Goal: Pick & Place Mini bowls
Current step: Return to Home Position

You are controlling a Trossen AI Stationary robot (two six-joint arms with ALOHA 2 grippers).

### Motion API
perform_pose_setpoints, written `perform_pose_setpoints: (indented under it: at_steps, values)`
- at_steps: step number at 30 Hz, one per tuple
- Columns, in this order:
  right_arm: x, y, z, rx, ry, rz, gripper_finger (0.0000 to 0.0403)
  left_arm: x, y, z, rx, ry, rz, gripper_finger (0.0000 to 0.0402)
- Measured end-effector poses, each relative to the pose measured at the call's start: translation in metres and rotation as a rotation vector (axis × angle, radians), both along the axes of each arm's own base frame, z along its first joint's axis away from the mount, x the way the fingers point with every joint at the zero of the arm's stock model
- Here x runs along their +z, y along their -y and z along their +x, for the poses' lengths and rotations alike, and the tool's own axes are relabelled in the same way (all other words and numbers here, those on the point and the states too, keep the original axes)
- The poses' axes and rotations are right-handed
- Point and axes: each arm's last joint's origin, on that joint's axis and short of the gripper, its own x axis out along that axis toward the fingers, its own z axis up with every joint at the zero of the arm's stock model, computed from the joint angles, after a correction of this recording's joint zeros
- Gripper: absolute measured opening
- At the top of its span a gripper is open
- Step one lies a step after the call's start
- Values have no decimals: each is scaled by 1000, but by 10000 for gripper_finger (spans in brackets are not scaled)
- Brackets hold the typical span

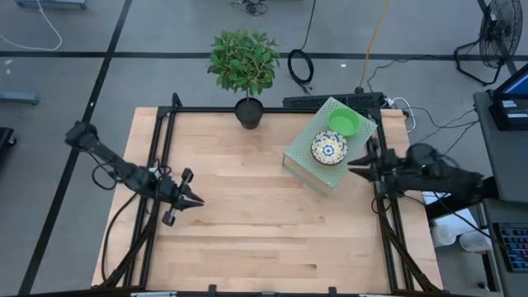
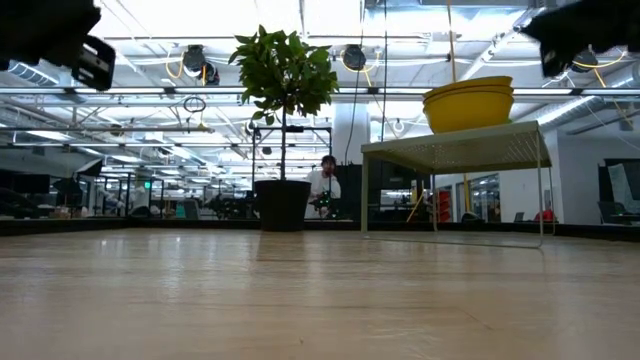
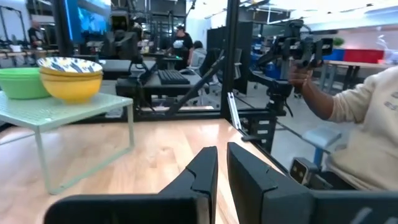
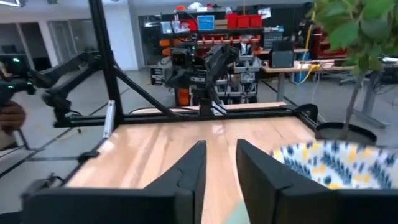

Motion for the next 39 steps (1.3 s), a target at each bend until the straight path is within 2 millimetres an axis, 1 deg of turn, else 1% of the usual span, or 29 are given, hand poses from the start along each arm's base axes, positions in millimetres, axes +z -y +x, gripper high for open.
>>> perform_pose_setpoints:
  at_steps: [4,8,11,14,18,20,24,26,39]
  values:
    - [-35,2,17,-8,35,-19,44,-15,1,-4,-24,-5,-5,37]
    - [-61,3,29,-32,50,-49,11,-15,3,-5,-38,-16,-13,37]
    - [-77,5,34,-86,43,-76,3,-15,4,-6,-49,-16,-12,37]
    - [-78,7,35,-134,59,-105,6,-15,4,-6,-51,-17,-14,37]
    - [-81,7,35,-137,42,-96,2,-17,4,-6,-48,-47,-23,37]
    - [-81,7,35,-136,44,-36,3,-18,4,-6,-48,-53,-10,37]
    - [-82,7,35,-124,50,149,2,-19,4,-6,-48,-62,-4,37]
    - [-82,7,35,-122,52,194,2,-19,4,-6,-48,-62,-5,37]
    - [-82,7,35,-122,52,198,2,-19,4,-6,-48,-63,-6,37]
